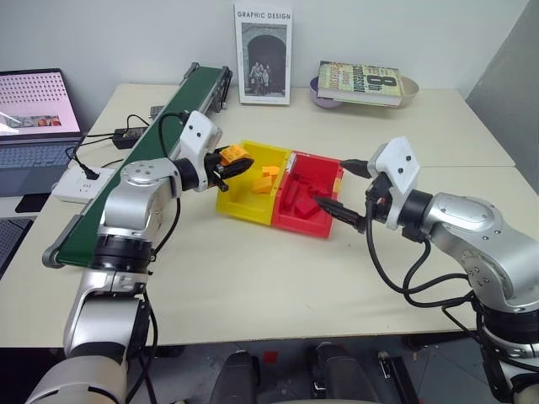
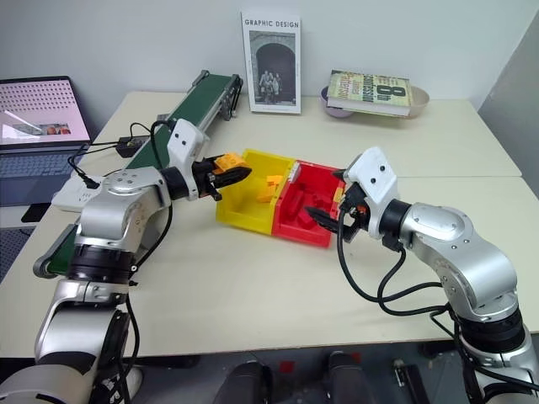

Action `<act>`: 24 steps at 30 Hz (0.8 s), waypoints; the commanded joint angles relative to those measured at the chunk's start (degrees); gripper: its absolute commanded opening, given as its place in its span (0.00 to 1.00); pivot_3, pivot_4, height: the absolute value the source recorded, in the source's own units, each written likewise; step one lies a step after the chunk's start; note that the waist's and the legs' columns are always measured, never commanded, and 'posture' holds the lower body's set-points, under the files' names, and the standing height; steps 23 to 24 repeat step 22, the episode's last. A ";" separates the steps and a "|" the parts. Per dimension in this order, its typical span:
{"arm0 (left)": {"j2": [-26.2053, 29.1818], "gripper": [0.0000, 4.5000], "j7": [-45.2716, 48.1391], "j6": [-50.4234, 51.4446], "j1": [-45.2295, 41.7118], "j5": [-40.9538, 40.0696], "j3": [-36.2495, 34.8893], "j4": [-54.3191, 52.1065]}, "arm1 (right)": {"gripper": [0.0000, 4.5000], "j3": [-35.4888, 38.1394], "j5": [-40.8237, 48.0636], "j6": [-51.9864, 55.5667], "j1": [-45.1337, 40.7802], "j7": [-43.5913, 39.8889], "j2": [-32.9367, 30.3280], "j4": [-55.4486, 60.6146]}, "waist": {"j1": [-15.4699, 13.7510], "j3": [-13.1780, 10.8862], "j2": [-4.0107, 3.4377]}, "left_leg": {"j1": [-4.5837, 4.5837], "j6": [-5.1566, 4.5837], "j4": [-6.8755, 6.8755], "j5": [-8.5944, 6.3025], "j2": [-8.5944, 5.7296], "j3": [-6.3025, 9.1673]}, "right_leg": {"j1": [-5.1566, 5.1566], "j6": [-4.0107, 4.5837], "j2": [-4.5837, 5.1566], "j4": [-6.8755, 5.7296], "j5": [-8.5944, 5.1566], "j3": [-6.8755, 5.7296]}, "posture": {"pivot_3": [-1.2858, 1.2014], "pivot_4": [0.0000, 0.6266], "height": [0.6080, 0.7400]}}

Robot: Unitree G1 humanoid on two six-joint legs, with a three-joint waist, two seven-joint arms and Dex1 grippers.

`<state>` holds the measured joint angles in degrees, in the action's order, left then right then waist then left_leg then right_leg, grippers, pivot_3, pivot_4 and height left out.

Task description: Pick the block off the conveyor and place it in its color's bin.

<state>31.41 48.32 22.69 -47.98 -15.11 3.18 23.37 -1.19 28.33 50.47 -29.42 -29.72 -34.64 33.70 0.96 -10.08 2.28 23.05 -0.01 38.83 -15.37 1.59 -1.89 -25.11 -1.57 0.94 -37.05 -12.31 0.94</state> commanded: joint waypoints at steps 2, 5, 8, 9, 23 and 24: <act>-2.39 0.69 3.17 -6.93 -5.49 2.29 0.67 8.30 | 1.00 2.44 0.80 0.36 0.24 1.44 0.18 2.76 | -0.15 0.00 0.00 | 0.02 0.00 0.00 0.00 0.00 0.02 | 0.00 0.00 0.01 0.00 0.00 -0.02 | 0.52 0.24 1.00; -3.25 0.84 4.19 -8.37 -6.90 2.65 0.29 10.65 | 1.00 2.73 1.03 0.49 0.54 1.55 0.06 2.99 | -0.24 0.00 0.00 | 0.04 0.00 0.00 0.00 -0.01 0.01 | 0.00 -0.01 0.04 0.02 0.00 0.00 | 0.52 0.24 1.00; -2.71 0.99 5.11 -8.31 -7.33 2.71 -0.27 10.72 | 1.00 2.91 1.02 0.35 0.91 1.32 -0.14 2.98 | -0.17 0.00 0.00 | 0.06 -0.01 0.00 0.00 0.00 0.01 | -0.01 -0.01 0.05 0.03 0.00 0.01 | 0.52 0.24 1.00; -2.42 0.99 5.37 -8.15 -7.39 2.64 -0.49 10.56 | 1.00 2.97 1.02 0.29 0.97 1.22 -0.19 2.93 | -0.16 0.00 0.00 | 0.06 -0.01 0.00 0.00 0.01 0.02 | -0.01 -0.01 0.05 0.02 0.00 0.00 | 0.52 0.24 1.00; 19.79 0.99 15.78 6.79 10.41 -1.29 -4.88 -16.96 | 1.00 4.38 2.29 -6.13 1.63 -14.00 -9.58 -6.62 | 0.35 -0.02 -0.02 | 0.00 -0.01 -0.08 -0.01 0.18 0.09 | -0.03 0.07 0.05 -0.04 -0.08 -0.05 | 0.52 0.24 1.00; 19.79 0.99 15.78 6.79 10.41 -1.29 -4.88 -16.96 | 1.00 4.38 2.29 -6.13 1.63 -14.00 -9.58 -6.62 | 0.35 -0.02 -0.02 | 0.00 -0.01 -0.08 -0.01 0.18 0.09 | -0.03 0.07 0.05 -0.04 -0.08 -0.05 | 0.52 0.24 1.00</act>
